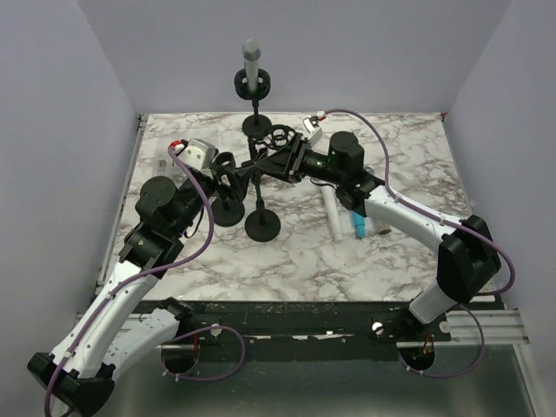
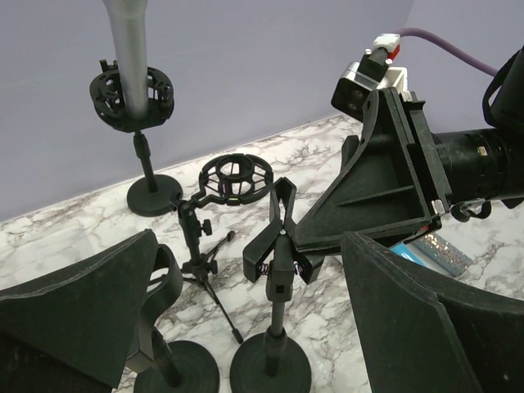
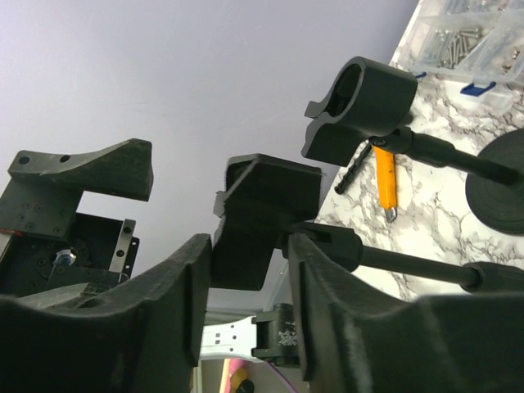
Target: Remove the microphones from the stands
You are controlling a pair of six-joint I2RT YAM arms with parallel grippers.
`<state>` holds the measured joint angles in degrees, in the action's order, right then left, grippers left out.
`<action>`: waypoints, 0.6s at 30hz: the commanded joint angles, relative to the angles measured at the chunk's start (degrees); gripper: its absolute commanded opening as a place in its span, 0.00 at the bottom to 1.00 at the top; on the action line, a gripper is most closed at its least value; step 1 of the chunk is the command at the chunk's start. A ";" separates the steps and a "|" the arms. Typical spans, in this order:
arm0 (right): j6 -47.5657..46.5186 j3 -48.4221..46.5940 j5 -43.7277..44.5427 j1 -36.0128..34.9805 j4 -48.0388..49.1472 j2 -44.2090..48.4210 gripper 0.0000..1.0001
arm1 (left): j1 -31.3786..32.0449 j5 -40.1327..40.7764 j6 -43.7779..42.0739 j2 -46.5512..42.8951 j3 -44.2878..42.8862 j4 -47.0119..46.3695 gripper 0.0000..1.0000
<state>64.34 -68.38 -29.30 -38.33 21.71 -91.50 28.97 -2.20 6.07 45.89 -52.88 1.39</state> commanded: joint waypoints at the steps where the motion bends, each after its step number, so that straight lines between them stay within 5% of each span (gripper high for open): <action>1: -0.96 0.11 1.57 -0.61 -0.53 -0.44 0.40 | -0.38 -0.52 0.18 -0.60 0.49 -1.04 0.98; 8: -1.68 4.00 3.18 -0.78 -1.32 0.95 0.30 | -0.41 -0.69 0.26 -0.40 0.54 -1.02 0.98; 18: -1.85 12.92 4.77 -0.87 0.00 1.18 0.30 | -0.50 -1.10 0.61 -0.14 0.50 -1.01 0.98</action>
<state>65.12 -60.97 -26.55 -38.70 28.18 -88.14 28.82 -2.22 6.09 45.91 -52.90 1.39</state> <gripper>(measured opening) 0.362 0.978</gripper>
